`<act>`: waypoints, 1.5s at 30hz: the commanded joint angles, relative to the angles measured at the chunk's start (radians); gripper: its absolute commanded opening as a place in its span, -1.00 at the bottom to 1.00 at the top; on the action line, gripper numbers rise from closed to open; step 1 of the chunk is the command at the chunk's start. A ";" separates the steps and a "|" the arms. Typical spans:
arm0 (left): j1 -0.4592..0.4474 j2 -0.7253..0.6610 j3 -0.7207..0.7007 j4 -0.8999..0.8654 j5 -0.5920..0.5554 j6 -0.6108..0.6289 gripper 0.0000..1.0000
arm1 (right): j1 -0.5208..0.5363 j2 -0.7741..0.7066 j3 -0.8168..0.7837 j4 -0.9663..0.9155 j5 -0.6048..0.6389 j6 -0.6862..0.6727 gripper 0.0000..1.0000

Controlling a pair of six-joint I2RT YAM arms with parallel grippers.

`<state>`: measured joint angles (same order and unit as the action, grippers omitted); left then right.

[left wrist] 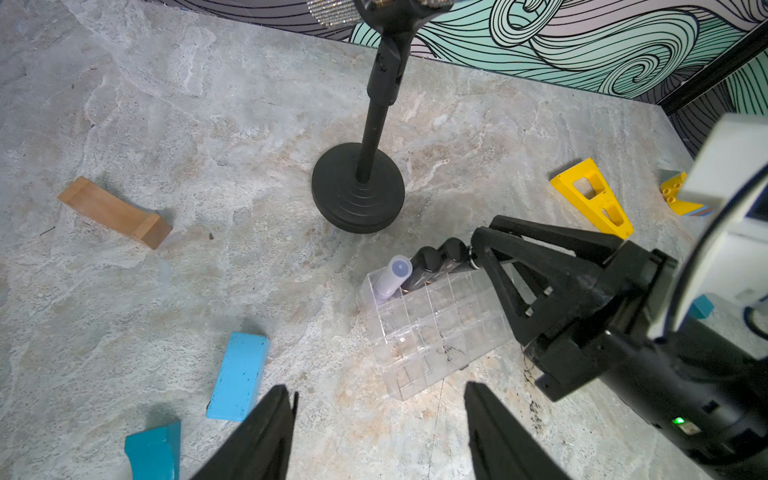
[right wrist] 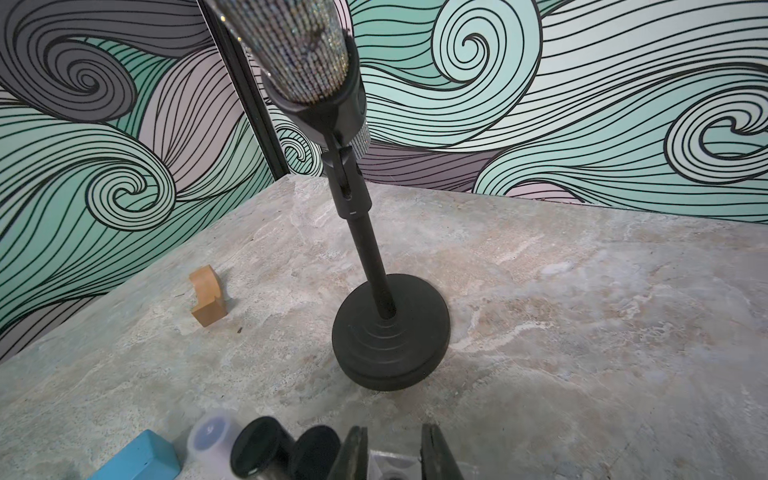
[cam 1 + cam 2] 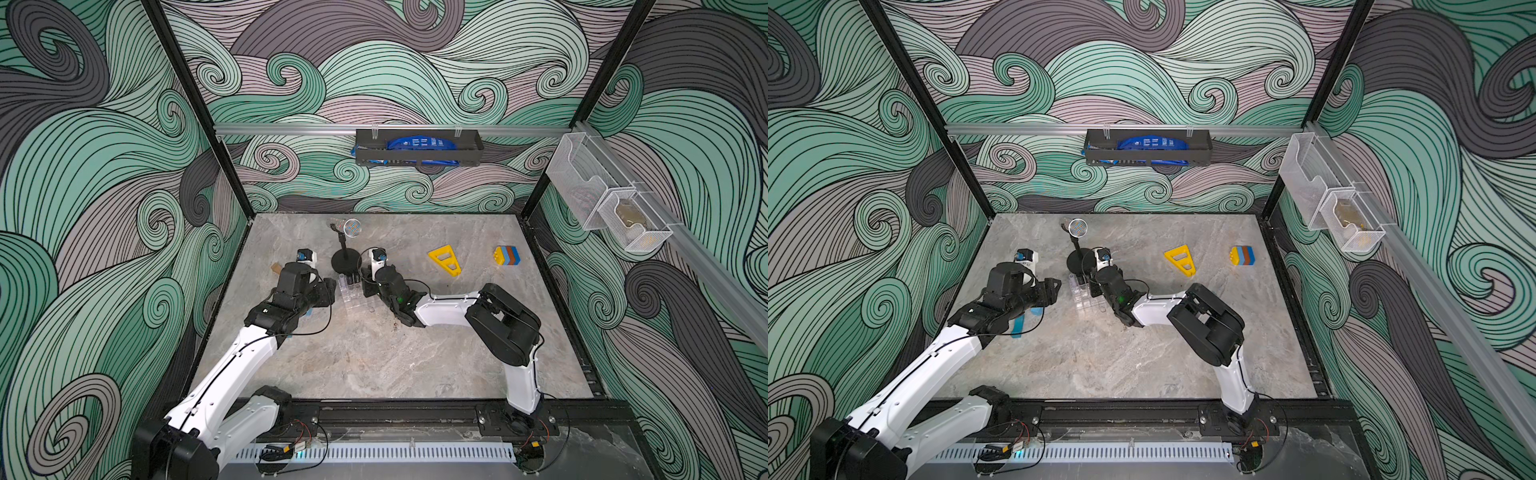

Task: Arrange the lipsticks in the organizer
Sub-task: Place the lipstick in the storage box, then pick up the lipstick at the center of the board.

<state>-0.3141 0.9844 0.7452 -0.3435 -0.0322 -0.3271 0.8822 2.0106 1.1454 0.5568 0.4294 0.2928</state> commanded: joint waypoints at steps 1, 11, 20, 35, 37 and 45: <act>0.014 -0.014 -0.001 0.017 0.015 -0.012 0.34 | 0.027 0.011 0.033 -0.049 0.064 -0.029 -0.75; 0.015 -0.021 -0.014 0.027 0.017 -0.010 0.32 | 0.035 -0.046 0.066 -0.120 0.087 0.051 -0.18; -0.006 -0.025 0.009 0.031 0.064 0.054 0.25 | -0.018 -0.243 -0.009 -0.205 0.020 0.192 -0.11; -0.546 0.345 0.201 0.184 0.011 0.299 0.31 | -0.374 -0.821 -0.507 -0.475 -0.348 0.456 -0.08; -0.597 0.422 0.237 0.215 0.028 0.360 0.33 | -0.432 -0.863 -0.534 -0.491 -0.379 0.451 -0.07; -0.661 0.754 0.409 0.241 0.122 0.453 0.35 | -0.633 -0.928 -0.615 -0.497 -0.539 0.503 -0.02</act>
<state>-0.9752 1.6970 1.0939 -0.1234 0.0460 0.0658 0.2722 1.1000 0.5468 0.0769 -0.0158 0.7658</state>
